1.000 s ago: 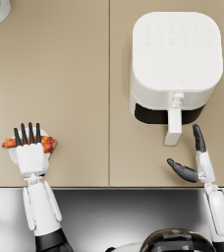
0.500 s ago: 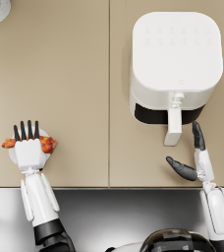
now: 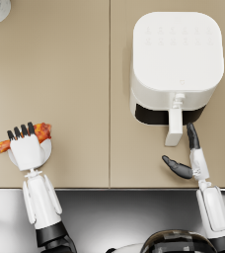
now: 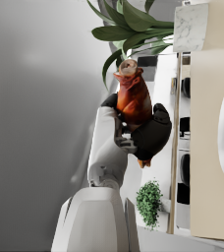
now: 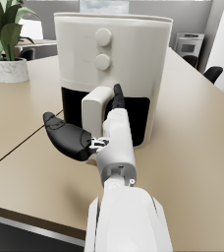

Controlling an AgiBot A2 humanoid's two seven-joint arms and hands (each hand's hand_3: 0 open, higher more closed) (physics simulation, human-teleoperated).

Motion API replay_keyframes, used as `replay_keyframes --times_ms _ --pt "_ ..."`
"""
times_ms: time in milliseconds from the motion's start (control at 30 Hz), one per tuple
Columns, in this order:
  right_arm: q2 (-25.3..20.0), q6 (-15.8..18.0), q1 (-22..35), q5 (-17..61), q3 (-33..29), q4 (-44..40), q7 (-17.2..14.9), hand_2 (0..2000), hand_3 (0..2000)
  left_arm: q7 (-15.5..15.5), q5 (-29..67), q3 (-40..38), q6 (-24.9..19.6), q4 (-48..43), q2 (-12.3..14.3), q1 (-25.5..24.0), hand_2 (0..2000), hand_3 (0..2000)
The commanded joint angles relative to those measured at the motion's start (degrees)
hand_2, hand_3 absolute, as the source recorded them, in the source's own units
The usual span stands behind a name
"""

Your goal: Pick up the drumstick and place it into the air fryer

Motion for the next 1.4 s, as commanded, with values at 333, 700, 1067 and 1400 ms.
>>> replay_keyframes --times_ms 333,700,1067,1400 --pt "-3.3 0.0 6.3 0.0 3.6 -18.2 0.0 0 0 1.6 0.0 1.0 2.2 -19.9 0.3 -0.8 2000 2000" --pt "-5.2 -10.6 10.6 0.2 9.1 -15.1 -0.2 2000 1633 1.6 -0.1 5.5 2.1 -25.0 0.9 -2.7 2000 2000" --pt "6.2 -7.7 3.4 0.3 19.8 2.5 -0.8 2000 2000 1.7 -0.1 11.6 2.1 -28.3 1.4 -2.5 2000 2000" --pt "20.1 0.0 1.1 0.2 32.5 16.2 1.2 2000 2000 1.7 -0.1 19.9 1.6 -33.9 2.6 -2.3 2000 2000"
